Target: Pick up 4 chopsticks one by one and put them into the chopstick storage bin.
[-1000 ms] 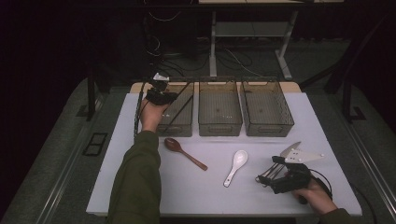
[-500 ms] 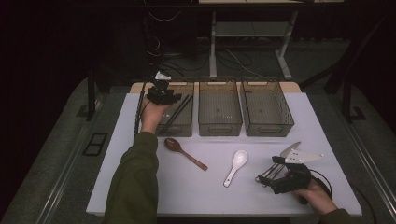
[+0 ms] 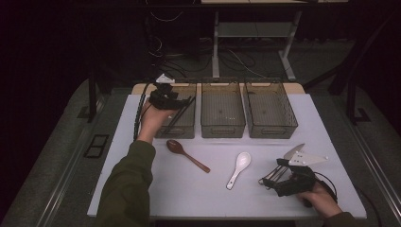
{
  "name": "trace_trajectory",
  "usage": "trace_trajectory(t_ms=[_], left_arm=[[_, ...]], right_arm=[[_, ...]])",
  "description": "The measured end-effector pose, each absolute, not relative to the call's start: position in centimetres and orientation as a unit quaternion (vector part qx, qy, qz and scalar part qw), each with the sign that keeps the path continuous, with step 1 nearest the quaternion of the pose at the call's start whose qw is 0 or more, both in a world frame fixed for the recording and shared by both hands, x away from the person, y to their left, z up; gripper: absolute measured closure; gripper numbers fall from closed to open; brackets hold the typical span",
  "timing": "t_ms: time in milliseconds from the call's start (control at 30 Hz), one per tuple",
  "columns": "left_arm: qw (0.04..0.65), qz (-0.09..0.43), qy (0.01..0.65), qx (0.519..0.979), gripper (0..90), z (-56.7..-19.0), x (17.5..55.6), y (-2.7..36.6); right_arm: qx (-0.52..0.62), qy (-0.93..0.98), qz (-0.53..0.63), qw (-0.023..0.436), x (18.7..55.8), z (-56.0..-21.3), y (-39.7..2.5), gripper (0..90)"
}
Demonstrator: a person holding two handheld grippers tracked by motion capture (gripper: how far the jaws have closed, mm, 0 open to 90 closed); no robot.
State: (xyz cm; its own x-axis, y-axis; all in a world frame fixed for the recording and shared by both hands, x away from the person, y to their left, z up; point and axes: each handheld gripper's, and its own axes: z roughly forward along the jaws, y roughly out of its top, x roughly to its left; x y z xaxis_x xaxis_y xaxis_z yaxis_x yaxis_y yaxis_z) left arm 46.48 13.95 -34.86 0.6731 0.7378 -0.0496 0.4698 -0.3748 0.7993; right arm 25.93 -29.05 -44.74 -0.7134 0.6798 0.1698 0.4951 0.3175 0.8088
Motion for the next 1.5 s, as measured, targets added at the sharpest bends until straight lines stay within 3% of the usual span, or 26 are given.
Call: trace_trajectory(t_ms=[733, 1267, 1500], left_arm=[[0.461, 0.135, 0.325, 0.815, 25.4, -36.7, 36.5, 13.7], [0.498, 0.131, 0.304, 0.802, 16.5, -40.6, 29.8, 16.1], [0.485, 0.111, 0.299, 0.815, 13.2, -42.4, 28.0, 16.4]], right_arm=[[0.371, 0.802, 0.457, 0.101, 25.9, -44.7, -29.2, 0.7], [0.370, 0.801, 0.460, 0.104, 25.9, -44.6, -29.2, 0.7], [0.369, 0.801, 0.460, 0.105, 25.9, -44.6, -29.2, 0.7]])
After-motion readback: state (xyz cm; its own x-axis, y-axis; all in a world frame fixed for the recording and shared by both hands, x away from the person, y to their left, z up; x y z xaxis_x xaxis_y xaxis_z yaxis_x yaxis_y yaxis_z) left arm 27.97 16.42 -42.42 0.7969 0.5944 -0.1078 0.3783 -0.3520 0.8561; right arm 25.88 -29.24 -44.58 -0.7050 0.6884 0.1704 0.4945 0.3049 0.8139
